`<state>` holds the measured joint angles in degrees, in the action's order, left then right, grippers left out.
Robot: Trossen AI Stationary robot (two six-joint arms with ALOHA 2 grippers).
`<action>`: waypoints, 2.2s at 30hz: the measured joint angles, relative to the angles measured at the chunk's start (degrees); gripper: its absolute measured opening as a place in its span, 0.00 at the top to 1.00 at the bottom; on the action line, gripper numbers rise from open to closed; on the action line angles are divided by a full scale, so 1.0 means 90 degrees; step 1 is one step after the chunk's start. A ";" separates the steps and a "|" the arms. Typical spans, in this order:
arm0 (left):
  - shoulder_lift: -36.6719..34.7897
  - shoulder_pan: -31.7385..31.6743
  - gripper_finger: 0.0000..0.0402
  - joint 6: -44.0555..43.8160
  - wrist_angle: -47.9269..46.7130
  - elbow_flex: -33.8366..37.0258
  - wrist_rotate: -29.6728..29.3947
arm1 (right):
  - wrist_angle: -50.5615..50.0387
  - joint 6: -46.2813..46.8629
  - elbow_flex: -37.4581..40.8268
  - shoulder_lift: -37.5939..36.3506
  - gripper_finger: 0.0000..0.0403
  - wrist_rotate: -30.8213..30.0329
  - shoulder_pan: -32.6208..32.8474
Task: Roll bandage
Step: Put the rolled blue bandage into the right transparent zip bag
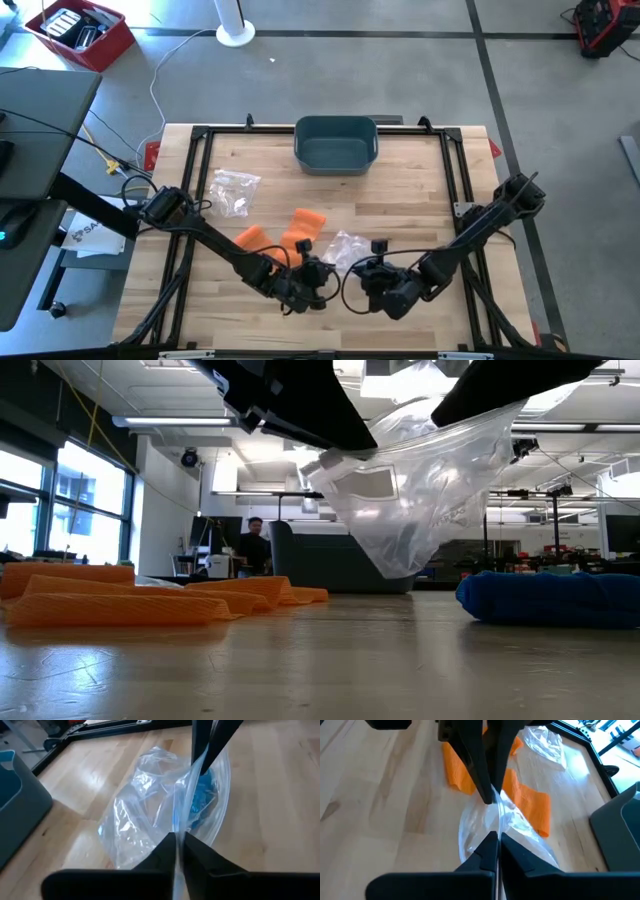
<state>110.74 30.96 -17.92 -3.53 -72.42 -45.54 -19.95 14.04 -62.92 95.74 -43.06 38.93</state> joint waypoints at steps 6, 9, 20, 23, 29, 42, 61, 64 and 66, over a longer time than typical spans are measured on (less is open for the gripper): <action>0.0000 0.0000 0.99 -0.0522 -0.0169 0.0000 -0.0330 | -0.0009 0.0104 0.0000 -0.0002 0.85 0.0157 -0.0108; 0.0000 0.0033 0.99 -0.0925 -0.0489 0.0000 -0.0645 | -0.0155 0.0101 0.0000 -0.0034 0.74 0.0141 -0.0116; 0.0000 0.0156 1.00 -0.2156 -0.1535 0.0000 -0.1222 | -0.1843 0.1476 0.0153 -0.0505 0.55 0.0265 0.0435; 0.0000 0.0201 1.00 -0.2165 -0.1474 0.0000 -0.1217 | -0.1788 0.1944 0.0729 -0.0508 0.55 0.0732 0.0546; 0.0000 0.0279 1.00 -0.2168 -0.1462 0.0000 -0.1020 | -0.0706 0.2956 0.2122 -0.0520 0.55 0.1121 0.0687; 0.0000 0.0313 1.00 -0.2171 -0.1433 0.0002 -0.0799 | 0.0056 0.2570 0.2548 -0.1844 0.55 0.1149 0.0763; 0.0000 0.0085 1.00 -0.2169 -0.1424 0.0000 -0.0095 | 0.0665 0.1714 0.2548 -0.1970 0.43 0.2930 -0.0033; 0.0000 0.0112 1.00 -0.2163 -0.1427 0.0002 -0.0095 | 0.0555 0.1553 0.2548 -0.1970 0.41 0.2928 0.0021; 0.0000 0.0121 1.00 -0.2171 -0.1433 0.0000 -0.0095 | 0.0275 0.1477 0.2548 -0.1970 0.40 0.2700 0.0047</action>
<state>110.74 32.05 -37.45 -16.42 -72.42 -46.39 -17.48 27.34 -39.99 78.02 -18.76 39.35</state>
